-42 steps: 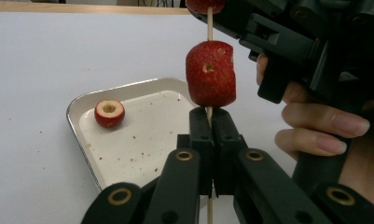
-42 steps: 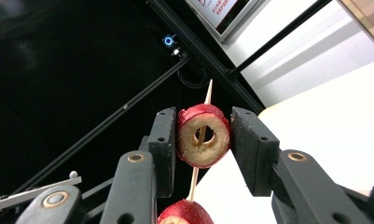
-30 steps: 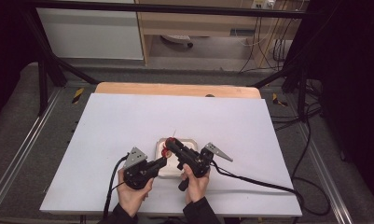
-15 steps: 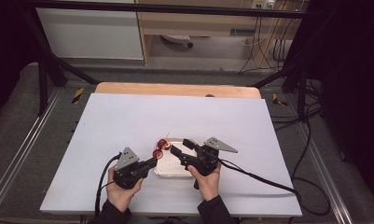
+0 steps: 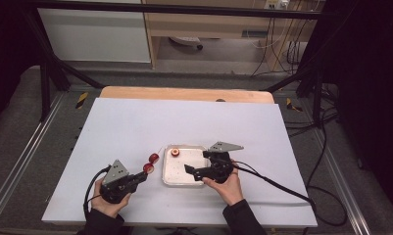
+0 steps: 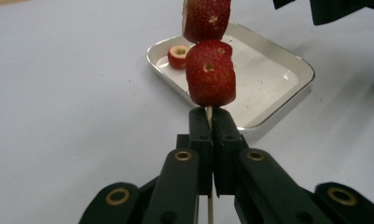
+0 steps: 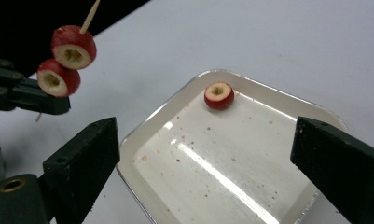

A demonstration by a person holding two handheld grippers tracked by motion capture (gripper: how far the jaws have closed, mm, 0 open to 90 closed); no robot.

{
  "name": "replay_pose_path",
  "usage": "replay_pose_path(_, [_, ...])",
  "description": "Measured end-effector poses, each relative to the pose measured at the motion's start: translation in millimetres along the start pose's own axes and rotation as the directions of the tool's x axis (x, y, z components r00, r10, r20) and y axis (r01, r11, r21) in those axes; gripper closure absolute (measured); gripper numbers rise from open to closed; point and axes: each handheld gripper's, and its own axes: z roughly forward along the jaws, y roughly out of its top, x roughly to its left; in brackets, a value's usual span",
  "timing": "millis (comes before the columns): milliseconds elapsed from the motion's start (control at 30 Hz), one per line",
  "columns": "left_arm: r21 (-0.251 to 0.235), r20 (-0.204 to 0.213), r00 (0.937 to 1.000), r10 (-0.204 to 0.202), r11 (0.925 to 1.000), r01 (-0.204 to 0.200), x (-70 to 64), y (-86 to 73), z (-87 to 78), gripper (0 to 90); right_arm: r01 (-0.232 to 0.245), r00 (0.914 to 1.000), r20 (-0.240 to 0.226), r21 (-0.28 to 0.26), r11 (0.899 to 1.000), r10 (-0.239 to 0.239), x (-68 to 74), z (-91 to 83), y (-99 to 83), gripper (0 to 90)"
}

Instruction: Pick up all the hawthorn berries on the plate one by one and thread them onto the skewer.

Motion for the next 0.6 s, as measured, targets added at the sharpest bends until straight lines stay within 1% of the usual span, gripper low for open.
replay_pose_path(100, [0.015,0.014,0.9999,0.001,0.9999,-0.001,4.2,-5.2,-1.0,87.8,0.049,0.9984,0.025,0.078,0.996,-0.051,0.6,2.9,10.0,8.4])
replay_pose_path(133, [0.018,0.016,0.9999,-0.002,0.9998,0.002,5.1,-6.5,-1.2,87.8,0.063,0.9976,0.024,0.100,0.993,-0.065,0.6,4.5,13.6,8.5])
replay_pose_path(200, [0.023,0.022,0.9997,-0.008,0.9997,0.007,7.5,-8.3,-1.6,87.8,0.071,0.9970,0.022,0.139,0.988,-0.075,1.4,8.4,21.0,9.2])
replay_pose_path(267, [0.023,0.026,0.9996,-0.012,0.9997,0.012,10.3,-9.3,-1.7,87.8,0.084,0.9957,0.024,0.168,0.982,-0.089,1.5,12.9,28.4,9.5])
replay_pose_path(367, [0.024,0.027,0.9994,-0.021,0.9995,0.020,14.0,-10.7,-1.8,87.8,0.101,0.9929,0.041,0.211,0.972,-0.112,0.6,20.4,38.9,10.3])
replay_pose_path(533, [0.030,0.029,0.9992,-0.029,0.9992,0.028,19.4,-12.5,-2.2,87.8,0.125,0.9893,0.042,0.255,0.959,-0.140,-1.7,34.7,54.1,11.8])
replay_pose_path(600, [0.032,0.022,0.9993,-0.030,0.9991,0.029,21.4,-13.2,-2.6,87.8,0.136,0.9873,0.041,0.276,0.951,-0.153,-1.7,41.0,59.4,12.4])
